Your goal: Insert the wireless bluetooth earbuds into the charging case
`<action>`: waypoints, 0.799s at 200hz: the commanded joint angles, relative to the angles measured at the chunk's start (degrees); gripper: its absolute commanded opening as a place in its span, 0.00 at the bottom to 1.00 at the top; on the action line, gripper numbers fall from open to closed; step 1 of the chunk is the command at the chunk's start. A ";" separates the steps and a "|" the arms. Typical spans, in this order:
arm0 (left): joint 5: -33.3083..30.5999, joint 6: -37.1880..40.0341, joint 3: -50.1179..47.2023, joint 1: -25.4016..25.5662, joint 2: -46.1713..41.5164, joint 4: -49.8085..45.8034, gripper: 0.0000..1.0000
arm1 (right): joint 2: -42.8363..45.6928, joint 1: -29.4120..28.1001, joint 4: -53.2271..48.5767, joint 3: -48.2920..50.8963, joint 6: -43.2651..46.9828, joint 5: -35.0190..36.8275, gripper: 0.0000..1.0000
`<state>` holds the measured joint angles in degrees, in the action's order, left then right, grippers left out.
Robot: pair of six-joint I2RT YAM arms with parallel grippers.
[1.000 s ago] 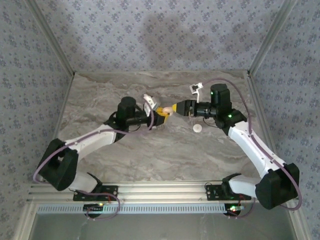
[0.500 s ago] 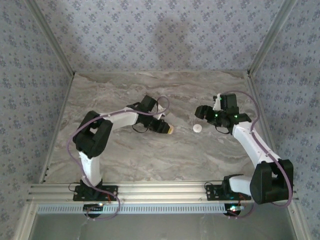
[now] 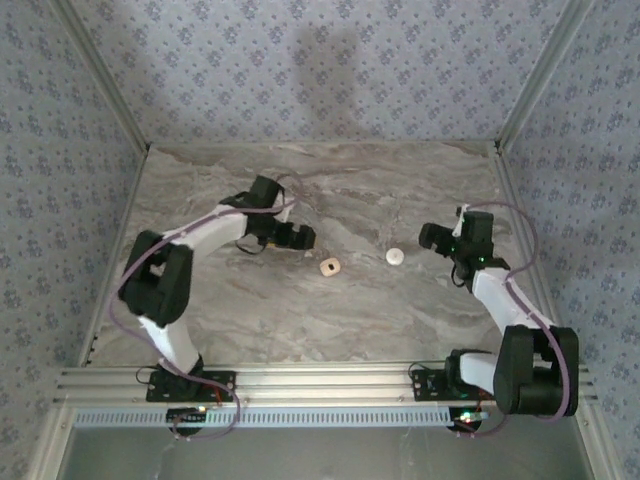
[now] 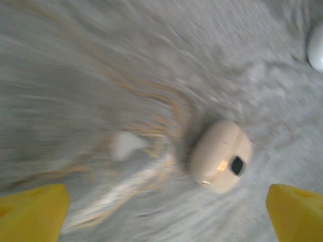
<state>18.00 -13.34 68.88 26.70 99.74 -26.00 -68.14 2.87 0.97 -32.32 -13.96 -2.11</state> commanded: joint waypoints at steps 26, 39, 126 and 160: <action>-33.83 9.71 -17.15 -3.12 -22.64 20.77 1.00 | -5.27 3.82 29.89 10.73 9.92 1.54 1.00; -39.22 12.20 -24.35 -4.59 -26.64 30.40 1.00 | -6.57 4.21 33.93 11.06 11.39 -0.48 1.00; -34.35 13.70 -46.07 -21.17 -19.59 68.05 1.00 | -19.04 -0.14 45.17 9.86 15.10 0.74 1.00; -28.97 9.55 -45.83 -26.75 -12.01 74.30 1.00 | -19.07 -0.47 45.33 9.92 15.41 1.35 1.00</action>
<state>-16.27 -0.84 21.41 1.74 87.07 43.18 -87.55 2.83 44.64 -21.26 0.08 -2.26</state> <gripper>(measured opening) 0.994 0.997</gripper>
